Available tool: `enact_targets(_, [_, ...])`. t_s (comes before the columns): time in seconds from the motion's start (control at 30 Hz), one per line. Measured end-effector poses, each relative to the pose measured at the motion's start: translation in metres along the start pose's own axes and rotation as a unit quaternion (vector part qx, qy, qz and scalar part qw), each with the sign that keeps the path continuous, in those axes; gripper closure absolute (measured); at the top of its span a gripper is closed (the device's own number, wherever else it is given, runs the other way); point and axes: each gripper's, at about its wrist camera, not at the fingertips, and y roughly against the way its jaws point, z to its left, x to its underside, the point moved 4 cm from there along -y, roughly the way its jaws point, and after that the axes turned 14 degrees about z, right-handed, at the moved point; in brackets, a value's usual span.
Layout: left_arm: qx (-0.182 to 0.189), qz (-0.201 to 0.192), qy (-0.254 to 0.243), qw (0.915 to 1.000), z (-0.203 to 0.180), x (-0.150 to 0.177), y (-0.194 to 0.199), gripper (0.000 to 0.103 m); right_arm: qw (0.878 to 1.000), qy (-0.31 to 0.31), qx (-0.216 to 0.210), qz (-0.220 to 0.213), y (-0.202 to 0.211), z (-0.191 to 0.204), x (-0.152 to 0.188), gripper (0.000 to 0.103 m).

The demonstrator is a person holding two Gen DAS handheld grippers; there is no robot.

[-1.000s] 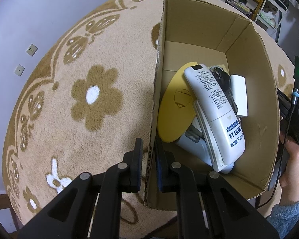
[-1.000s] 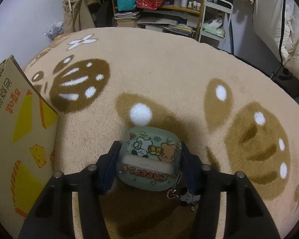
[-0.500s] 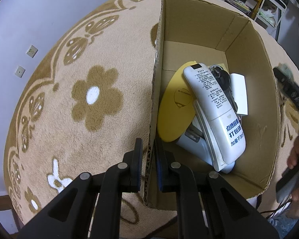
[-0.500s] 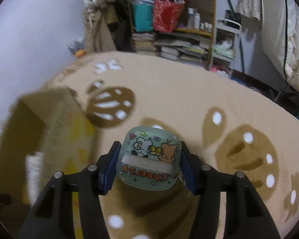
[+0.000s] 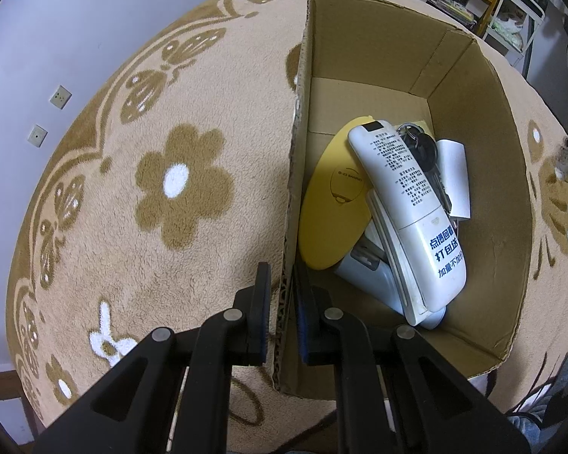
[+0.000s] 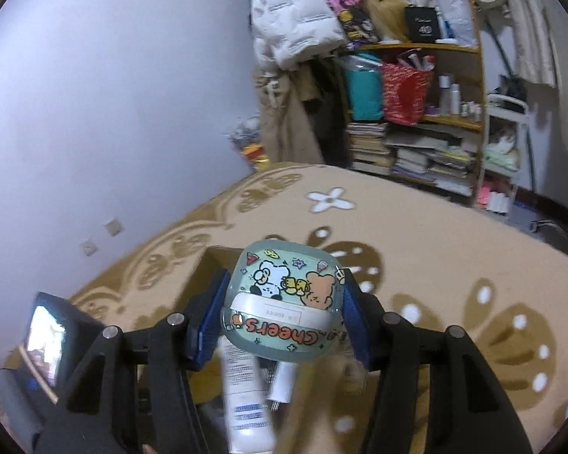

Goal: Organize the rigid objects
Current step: 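Carry the green tin into the box and release it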

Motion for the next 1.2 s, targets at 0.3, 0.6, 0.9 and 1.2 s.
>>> enact_targets(0.3, [0.002, 0.0, 0.001, 1.0, 0.0, 0.0, 0.0, 0.092, 0.998, 0.011, -0.026, 0.054, -0.036, 0.01, 0.019, 0.042])
enact_targets(0.6, [0.004, 0.0, 0.001, 1.0, -0.001, 0.0, 0.0, 0.092, 0.998, 0.04, -0.036, 0.016, -0.01, 0.034, 0.014, 0.043])
enact_targets(0.9, [0.002, -0.004, -0.007, 1.0, -0.003, 0.002, 0.001, 0.096, 0.997, 0.036, -0.013, 0.063, -0.037, 0.028, 0.022, 0.042])
enact_targets(1.2, [0.006, -0.003, 0.0, 1.0, -0.002, 0.002, 0.001, 0.095, 0.996, 0.016, 0.008, 0.086, -0.053, 0.018, 0.03, 0.042])
